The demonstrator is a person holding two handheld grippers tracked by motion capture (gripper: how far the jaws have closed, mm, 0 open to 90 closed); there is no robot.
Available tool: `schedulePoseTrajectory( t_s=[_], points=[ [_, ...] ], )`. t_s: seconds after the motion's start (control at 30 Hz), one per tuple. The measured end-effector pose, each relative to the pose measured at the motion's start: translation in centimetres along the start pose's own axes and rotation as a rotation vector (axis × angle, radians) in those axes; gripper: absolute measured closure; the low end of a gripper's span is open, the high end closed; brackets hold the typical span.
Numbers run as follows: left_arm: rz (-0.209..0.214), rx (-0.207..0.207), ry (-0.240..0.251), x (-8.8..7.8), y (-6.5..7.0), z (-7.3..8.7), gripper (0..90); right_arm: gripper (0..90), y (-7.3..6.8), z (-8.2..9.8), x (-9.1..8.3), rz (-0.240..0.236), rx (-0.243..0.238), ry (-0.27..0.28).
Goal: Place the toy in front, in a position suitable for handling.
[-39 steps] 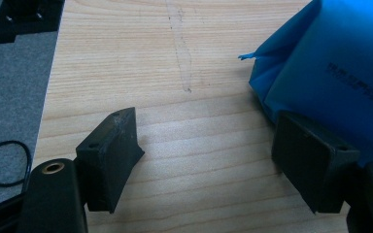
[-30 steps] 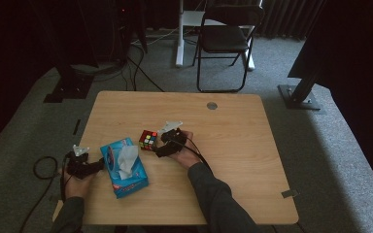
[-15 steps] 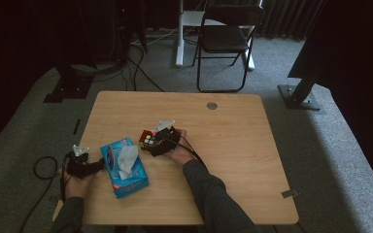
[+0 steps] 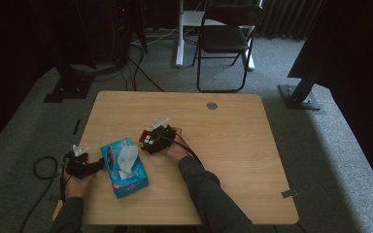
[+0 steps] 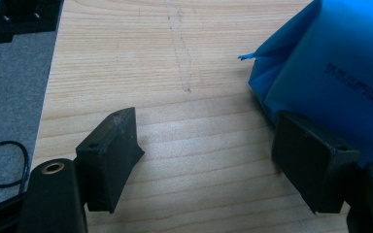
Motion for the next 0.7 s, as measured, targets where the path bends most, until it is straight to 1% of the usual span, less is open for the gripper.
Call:
schedulePoseTrajectory(
  t_s=[0.1, 0.13, 0.2, 0.27, 0.33, 0.4, 0.57, 0.7],
  points=[
    [0.0, 0.0, 0.0, 0.0, 0.0, 0.0, 25.2, 21.9, 0.0, -0.1, 0.1, 0.001, 0.006, 0.004],
    [0.0, -0.001, 0.0, 0.0, 0.0, 0.0, 25.2, 23.8, 0.0, -0.1, 0.1, -0.005, 0.014, 0.005],
    [0.001, -0.002, 0.0, 0.0, 0.0, 0.0, 25.2, 26.5, -0.1, -0.1, 0.1, -0.011, 0.008, 0.005],
    [0.002, -0.003, 0.001, 0.0, 0.0, 0.0, 25.2, 28.4, -0.1, -0.1, 0.1, -0.002, -0.002, 0.008],
    [0.002, -0.002, 0.0, 0.0, 0.0, 0.0, 25.2, 32.8, -0.2, 0.0, 0.0, 0.003, -0.001, 0.011],
    [0.002, -0.002, 0.001, 0.0, 0.0, 0.0, 25.2, 33.2, -0.2, 0.1, -0.1, 0.001, 0.001, 0.016],
    [0.002, -0.002, 0.0, 0.0, 0.0, 0.0, 25.2, 33.3, -0.2, 0.4, -0.6, 0.016, 0.005, 0.018],
    [0.001, -0.002, 0.0, 0.0, 0.0, 0.0, 25.2, 33.4, -0.2, 0.7, -1.2, 0.029, 0.002, 0.008]
  ],
)
Point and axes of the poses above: each handheld gripper's, and its own axes: x roughly forward along the jaws, z roughly out of its underside, y roughly to its right, the point moved 5 cm from there along x, roughly forward along the jaws, and after that the axes turned 10 degrees about y, right-handed, at the moved point
